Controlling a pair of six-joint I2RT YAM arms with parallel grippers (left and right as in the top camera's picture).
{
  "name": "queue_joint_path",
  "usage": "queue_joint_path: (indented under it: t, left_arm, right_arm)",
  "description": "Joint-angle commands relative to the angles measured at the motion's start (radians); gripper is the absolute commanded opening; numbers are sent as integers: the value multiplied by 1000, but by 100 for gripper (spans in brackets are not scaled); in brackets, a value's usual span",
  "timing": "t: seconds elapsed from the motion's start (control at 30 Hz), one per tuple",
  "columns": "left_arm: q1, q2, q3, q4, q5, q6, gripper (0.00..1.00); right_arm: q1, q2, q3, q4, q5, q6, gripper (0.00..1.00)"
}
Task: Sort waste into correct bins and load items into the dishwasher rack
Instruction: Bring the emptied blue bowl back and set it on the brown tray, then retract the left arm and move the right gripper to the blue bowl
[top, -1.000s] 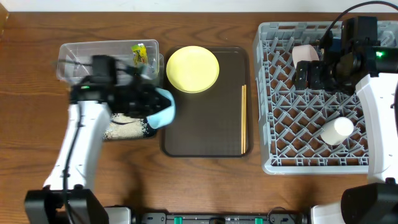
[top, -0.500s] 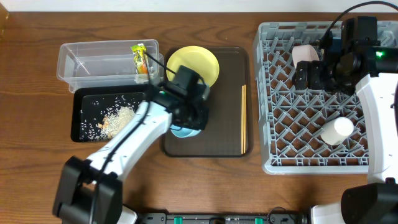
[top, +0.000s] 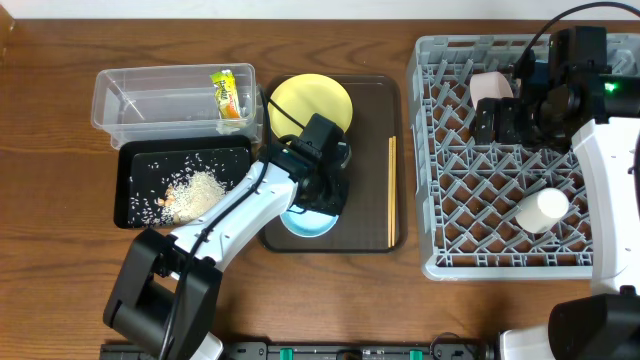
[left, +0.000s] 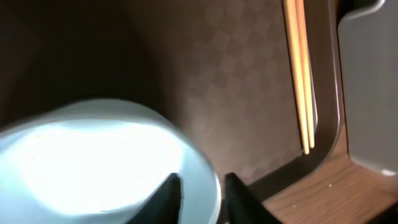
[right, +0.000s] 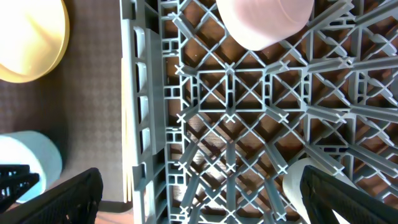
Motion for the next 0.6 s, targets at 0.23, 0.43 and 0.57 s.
queue_joint_path:
  t: [0.23, 0.43, 0.57]
  left_arm:
    - [82, -97, 6, -48, -68, -8, 42]
    - [272, -293, 6, -169, -174, -8, 51]
    - [455, -403, 6, -230, -173, -49, 60]
  right_arm:
    - [21, -4, 3, 29, -86, -15, 99]
    - [122, -4, 3, 63, -86, -21, 99]
    - [237, -2, 3, 99, -85, -28, 99]
